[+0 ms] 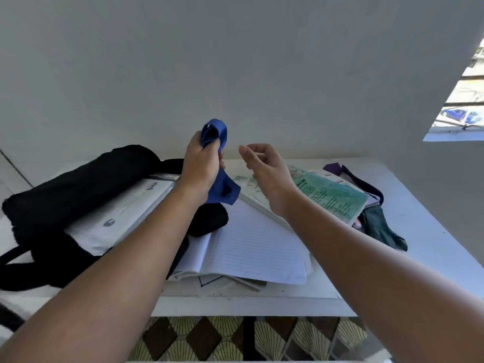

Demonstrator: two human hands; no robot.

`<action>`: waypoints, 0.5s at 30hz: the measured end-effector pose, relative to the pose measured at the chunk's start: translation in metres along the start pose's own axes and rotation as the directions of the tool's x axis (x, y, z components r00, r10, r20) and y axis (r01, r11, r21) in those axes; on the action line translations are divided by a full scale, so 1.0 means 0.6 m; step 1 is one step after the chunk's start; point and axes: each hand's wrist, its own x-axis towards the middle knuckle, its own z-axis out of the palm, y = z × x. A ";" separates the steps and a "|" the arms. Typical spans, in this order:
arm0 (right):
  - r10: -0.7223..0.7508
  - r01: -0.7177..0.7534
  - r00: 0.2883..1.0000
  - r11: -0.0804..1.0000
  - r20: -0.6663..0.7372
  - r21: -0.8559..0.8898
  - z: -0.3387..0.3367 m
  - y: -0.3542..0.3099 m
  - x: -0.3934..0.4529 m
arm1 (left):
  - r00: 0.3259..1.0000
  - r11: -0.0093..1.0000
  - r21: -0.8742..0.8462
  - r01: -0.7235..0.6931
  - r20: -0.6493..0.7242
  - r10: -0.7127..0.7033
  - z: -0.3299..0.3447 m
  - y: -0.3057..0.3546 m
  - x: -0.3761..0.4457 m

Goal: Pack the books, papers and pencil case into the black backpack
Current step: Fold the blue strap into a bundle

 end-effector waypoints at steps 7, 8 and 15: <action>-0.023 0.024 0.988 1.000 -0.151 0.002 0.158 0.011 -0.011 | 0.996 0.996 0.065 -0.052 0.081 0.047 -0.158 -0.006 0.031; -0.024 0.025 0.985 1.000 -0.172 0.002 0.184 0.010 -0.014 | 0.994 0.997 0.065 -0.048 0.102 0.041 -0.181 -0.004 0.035; 0.001 -0.005 0.969 1.000 -0.248 -0.018 0.312 0.006 -0.046 | 0.982 0.998 0.066 0.000 0.190 -0.013 -0.303 -0.001 0.050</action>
